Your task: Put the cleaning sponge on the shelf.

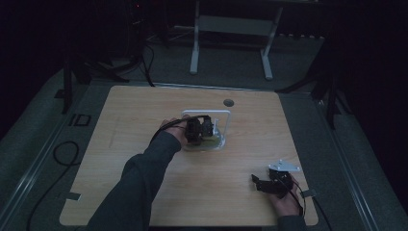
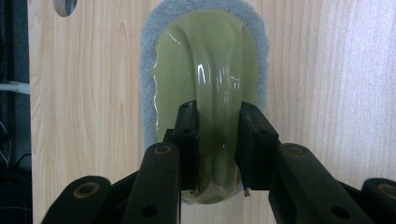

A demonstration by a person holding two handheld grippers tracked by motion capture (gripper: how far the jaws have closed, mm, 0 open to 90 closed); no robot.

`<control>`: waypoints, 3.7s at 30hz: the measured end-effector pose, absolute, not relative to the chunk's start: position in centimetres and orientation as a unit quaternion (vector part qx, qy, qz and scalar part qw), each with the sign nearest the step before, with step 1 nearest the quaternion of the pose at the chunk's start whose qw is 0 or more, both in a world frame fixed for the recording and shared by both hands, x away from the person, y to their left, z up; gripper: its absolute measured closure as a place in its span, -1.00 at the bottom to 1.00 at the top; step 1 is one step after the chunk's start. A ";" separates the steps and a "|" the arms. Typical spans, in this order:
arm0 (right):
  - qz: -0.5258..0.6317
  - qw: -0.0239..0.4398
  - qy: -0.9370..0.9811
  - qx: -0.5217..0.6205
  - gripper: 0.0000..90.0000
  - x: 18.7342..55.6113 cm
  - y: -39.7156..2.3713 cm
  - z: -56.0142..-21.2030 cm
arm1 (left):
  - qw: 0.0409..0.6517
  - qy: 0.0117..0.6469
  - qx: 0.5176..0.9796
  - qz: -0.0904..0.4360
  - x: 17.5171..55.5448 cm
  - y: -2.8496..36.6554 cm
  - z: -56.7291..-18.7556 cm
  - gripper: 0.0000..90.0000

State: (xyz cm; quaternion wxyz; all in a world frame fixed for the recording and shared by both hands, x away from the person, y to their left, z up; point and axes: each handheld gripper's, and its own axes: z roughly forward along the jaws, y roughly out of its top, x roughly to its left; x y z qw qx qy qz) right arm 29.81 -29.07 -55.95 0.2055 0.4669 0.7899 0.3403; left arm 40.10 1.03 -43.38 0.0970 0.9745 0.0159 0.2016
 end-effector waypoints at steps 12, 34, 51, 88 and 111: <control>0.340 0.205 0.790 0.467 -0.61 29.8 -29.1 -55.9 | 0.090 0.005 0.975 0.205 40.3 0.3 -43.1 0.59; 0.340 0.206 0.790 0.467 -0.61 29.8 -29.1 -55.9 | 0.075 0.017 0.976 0.204 41.1 -0.1 -43.9 0.59; 0.340 0.205 0.790 0.467 -0.61 29.8 -29.1 -55.9 | 0.071 0.018 0.975 0.209 41.7 -0.3 -44.5 0.59; 0.340 0.205 0.790 0.467 -0.61 29.8 -29.1 -55.9 | 0.059 0.015 0.973 0.222 42.1 -1.3 -46.1 0.58; 0.339 0.205 0.790 0.467 -0.61 29.8 -29.1 -55.9 | 0.075 0.017 0.968 0.241 42.2 -1.3 -46.3 0.35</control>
